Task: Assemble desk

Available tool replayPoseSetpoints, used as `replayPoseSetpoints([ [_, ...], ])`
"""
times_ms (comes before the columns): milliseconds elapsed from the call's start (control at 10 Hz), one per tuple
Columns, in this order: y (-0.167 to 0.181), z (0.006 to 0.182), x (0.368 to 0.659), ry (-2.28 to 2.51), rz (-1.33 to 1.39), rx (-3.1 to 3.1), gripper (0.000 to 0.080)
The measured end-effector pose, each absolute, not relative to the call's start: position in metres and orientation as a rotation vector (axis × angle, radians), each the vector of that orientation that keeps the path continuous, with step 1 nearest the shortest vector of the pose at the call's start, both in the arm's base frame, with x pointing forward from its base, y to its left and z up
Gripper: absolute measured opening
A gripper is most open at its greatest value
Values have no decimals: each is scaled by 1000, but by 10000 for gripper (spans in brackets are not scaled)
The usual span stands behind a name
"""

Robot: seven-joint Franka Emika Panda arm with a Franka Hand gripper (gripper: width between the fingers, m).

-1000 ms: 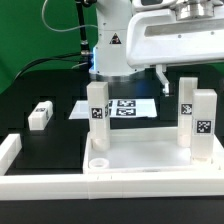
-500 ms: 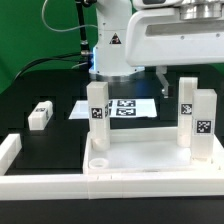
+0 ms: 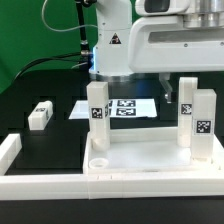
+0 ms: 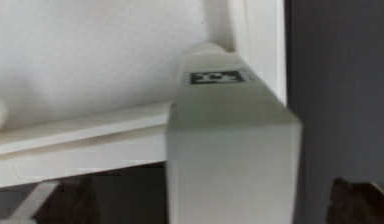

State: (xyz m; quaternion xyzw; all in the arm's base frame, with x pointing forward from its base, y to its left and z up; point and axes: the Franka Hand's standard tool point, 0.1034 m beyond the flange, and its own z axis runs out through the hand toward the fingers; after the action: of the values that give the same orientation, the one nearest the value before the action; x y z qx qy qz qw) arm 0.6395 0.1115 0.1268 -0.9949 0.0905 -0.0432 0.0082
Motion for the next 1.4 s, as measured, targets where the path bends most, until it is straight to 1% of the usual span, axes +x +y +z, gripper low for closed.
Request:
replayPoseSetpoints([
  [200, 120, 123, 638, 279, -144, -3106, 649],
  [300, 118, 123, 639, 283, -145, -3106, 556],
  [400, 118, 123, 639, 326, -144, -3101, 409],
  [500, 118, 123, 639, 376, -143, -3093, 409],
  [600, 117, 123, 639, 478, -143, -3077, 291],
  [1000, 114, 122, 639, 897, -136, -2972, 291],
  [1200, 113, 122, 638, 1189, -91, -2872, 291],
  [1400, 108, 121, 639, 1589, -54, -2632, 291],
])
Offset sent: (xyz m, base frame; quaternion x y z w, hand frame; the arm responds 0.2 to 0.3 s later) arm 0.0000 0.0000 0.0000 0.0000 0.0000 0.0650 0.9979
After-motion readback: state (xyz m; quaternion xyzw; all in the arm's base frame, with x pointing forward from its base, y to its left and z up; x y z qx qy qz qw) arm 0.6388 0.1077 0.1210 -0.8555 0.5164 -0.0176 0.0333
